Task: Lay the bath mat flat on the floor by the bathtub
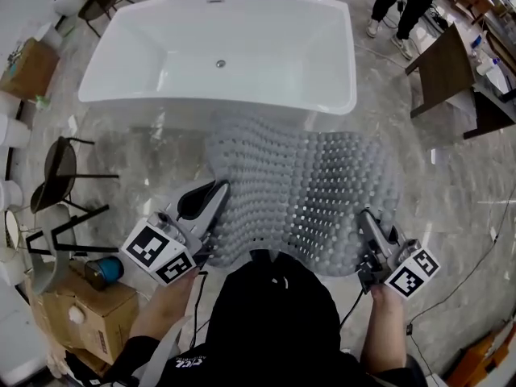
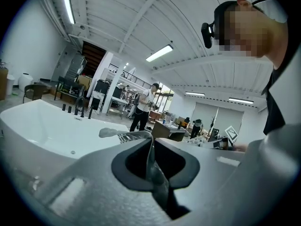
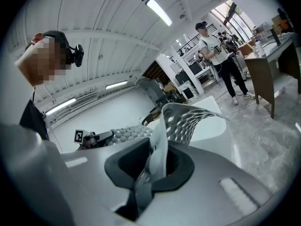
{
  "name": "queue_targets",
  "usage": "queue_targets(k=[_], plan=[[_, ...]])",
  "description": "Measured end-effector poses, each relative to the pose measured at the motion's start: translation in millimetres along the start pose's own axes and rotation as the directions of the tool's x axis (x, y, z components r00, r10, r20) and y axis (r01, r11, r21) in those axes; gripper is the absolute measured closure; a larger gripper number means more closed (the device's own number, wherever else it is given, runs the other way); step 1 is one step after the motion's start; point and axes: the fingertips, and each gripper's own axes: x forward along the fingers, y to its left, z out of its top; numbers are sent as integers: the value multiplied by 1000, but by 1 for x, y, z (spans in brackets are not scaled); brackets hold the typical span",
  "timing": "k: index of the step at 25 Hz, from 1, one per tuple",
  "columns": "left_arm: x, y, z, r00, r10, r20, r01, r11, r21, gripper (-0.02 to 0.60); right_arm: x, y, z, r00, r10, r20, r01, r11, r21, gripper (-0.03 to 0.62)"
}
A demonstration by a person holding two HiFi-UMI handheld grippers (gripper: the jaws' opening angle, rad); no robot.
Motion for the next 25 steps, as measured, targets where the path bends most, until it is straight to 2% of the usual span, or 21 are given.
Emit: queue_targets(k=[4,8,19,25], plan=[[16,17,-33,1000,8,13,-8,999,-34,563,14,-37,-32,999,-3,-34,4,1000,29,571],[30,40,-76,1000,30,-6,-30,999,-42,563,32,-70,-64,997,7,-75,-6,1000,17,571],[100,107,-234,999,-7,-37,3,993,-122,565,92,-207,-176,990,-28,-138,27,1000,-15,571],[132,157,-315,995,11,-100,-21,995,-95,565,126,-267,-246,982,-35,-185,34,999,-6,571]])
